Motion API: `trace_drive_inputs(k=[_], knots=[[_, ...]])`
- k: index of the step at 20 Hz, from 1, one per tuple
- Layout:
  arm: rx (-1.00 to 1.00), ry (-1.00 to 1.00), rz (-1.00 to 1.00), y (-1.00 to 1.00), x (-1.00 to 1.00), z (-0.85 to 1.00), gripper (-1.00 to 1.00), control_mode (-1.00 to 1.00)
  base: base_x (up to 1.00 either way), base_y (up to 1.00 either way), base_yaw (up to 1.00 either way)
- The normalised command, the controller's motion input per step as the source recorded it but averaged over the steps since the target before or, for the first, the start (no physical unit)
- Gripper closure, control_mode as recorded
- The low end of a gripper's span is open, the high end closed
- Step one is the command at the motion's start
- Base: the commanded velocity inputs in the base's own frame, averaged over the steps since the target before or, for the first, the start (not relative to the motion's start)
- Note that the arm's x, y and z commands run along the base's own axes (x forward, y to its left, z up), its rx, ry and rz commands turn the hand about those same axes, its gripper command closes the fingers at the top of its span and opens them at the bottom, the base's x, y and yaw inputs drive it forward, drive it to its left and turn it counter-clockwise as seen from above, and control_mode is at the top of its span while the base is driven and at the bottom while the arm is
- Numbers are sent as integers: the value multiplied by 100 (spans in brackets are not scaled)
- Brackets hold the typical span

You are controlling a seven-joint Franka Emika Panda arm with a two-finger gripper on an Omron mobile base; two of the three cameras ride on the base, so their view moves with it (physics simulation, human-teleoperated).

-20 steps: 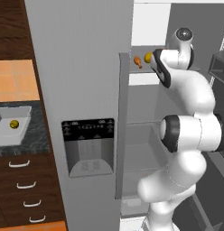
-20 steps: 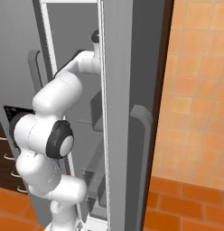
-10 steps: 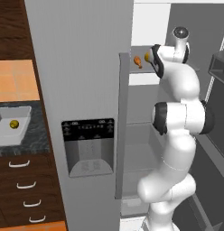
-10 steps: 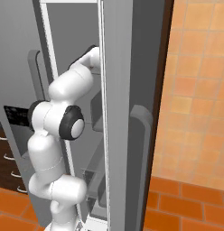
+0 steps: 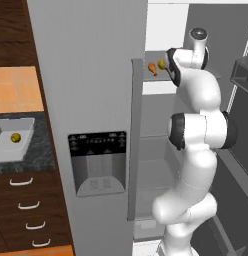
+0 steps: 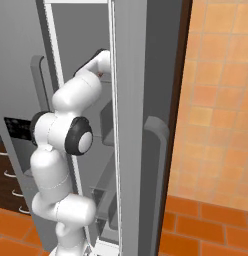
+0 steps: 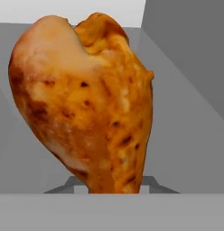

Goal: Place one lemon and one chicken drumstick in each tupperware on the nearby counter, to pack two identical lunches.

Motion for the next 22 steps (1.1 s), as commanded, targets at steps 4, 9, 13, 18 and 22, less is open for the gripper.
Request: trace_drive_inputs(k=[4, 9, 13, 18, 22], knots=[[0, -2, -4, 17, -8, -7, 100, -100, 0, 0, 0], [0, -15, 0, 40, -83, 0, 100, -100, 0, 0, 0], [-1, -17, 0, 22, -100, 0, 100, -100, 0, 0, 0], [-1, -5, 0, 23, -100, 0, 100, -100, 0, 0, 0], [-9, 0, 2, 36, -100, 0, 100, -100, 0, 0, 0]])
